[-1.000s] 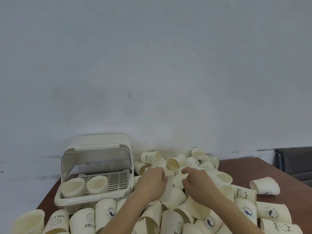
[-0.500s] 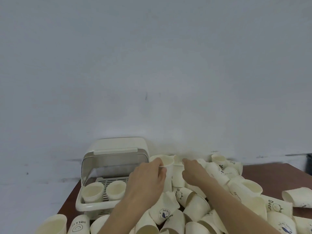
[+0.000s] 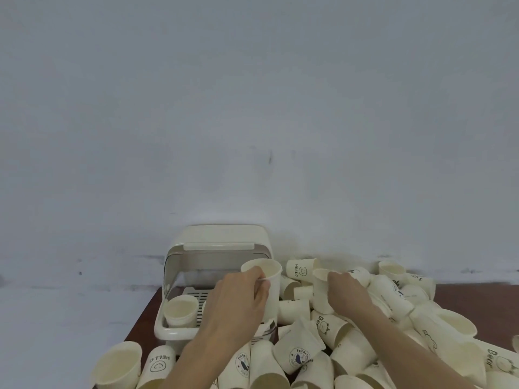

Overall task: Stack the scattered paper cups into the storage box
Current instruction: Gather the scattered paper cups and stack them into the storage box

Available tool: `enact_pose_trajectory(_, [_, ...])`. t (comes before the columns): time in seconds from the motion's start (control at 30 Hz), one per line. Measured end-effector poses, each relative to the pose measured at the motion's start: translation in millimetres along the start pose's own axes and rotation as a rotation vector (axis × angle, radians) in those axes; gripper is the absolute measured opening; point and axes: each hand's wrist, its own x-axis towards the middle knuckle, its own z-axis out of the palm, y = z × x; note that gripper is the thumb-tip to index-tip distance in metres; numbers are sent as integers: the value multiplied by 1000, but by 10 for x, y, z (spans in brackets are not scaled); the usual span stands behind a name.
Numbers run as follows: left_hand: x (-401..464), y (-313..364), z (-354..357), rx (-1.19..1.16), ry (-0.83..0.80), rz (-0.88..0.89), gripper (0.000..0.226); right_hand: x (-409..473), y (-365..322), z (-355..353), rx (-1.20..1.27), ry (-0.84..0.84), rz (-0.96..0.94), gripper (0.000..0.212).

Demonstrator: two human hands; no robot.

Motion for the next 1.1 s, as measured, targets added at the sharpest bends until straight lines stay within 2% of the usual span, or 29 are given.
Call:
enact_pose_trajectory(0.07, [-25,-35,28,9,-9,-8,24,-57,-12,-24,-16,50,-7,20])
enact_pose_trajectory(0.27, [-145,-170,2,41,-1,-80,26,-234,-150,-133,51,123,-39,20])
enact_pose_trajectory(0.47, [-243,-385,-116,59,8,-159,27,-474,-523,-313,43,185,-152,21])
enact_pose_trajectory(0.8, [-314,-854,-437,146,102,-341,28,-608,-1343,-318,229,244,-369,26])
enact_pose_trajectory(1.1, [-220,-1251,-337,157,78,-368,32,-506,-1859,-102,221,254,-402,28])
